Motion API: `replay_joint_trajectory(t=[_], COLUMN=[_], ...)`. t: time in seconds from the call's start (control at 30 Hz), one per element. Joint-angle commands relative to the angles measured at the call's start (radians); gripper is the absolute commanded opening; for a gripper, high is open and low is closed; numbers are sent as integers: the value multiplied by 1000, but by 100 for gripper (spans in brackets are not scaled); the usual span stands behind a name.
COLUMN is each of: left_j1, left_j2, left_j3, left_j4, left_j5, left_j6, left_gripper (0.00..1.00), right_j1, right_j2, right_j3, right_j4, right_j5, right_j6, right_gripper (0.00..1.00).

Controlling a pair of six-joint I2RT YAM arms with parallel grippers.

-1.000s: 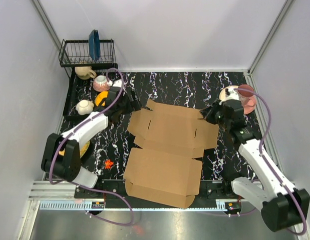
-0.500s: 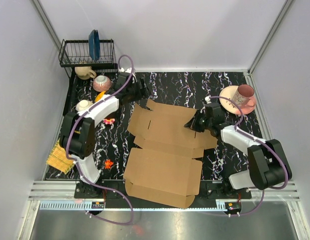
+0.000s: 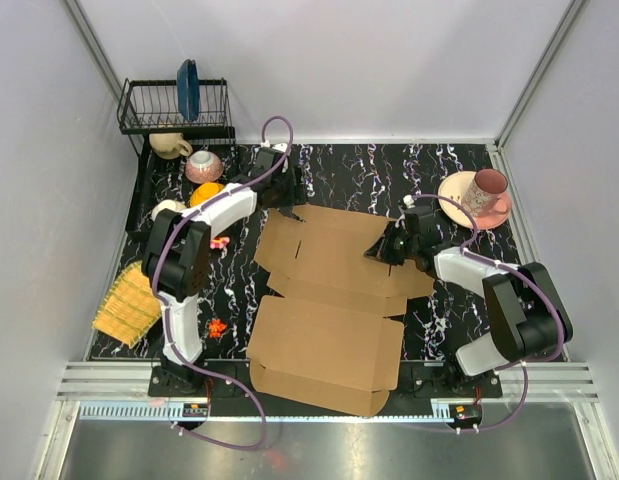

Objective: Fold the paper box

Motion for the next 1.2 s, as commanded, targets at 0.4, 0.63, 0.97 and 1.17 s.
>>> replay_joint_trajectory(t=[0.4, 0.63, 0.97, 1.17], left_j1=[-19, -19, -22, -24], left_j2=[164, 162, 128, 50], left_j3=[171, 128, 42, -90], left_j4=[-42, 32, 145, 262], left_j5=[-100, -30, 104, 62], left_j6=[127, 116, 107, 93], left_gripper=[50, 40, 21, 0], right_j1=[10, 10, 8, 10], right_j2=[11, 5, 0, -26], right_j3=[55, 51, 41, 37], right_j4=[14, 9, 8, 6], right_j5=[-12, -8, -9, 5], right_j6=[-27, -32, -30, -30], right_gripper=[0, 0, 0, 0])
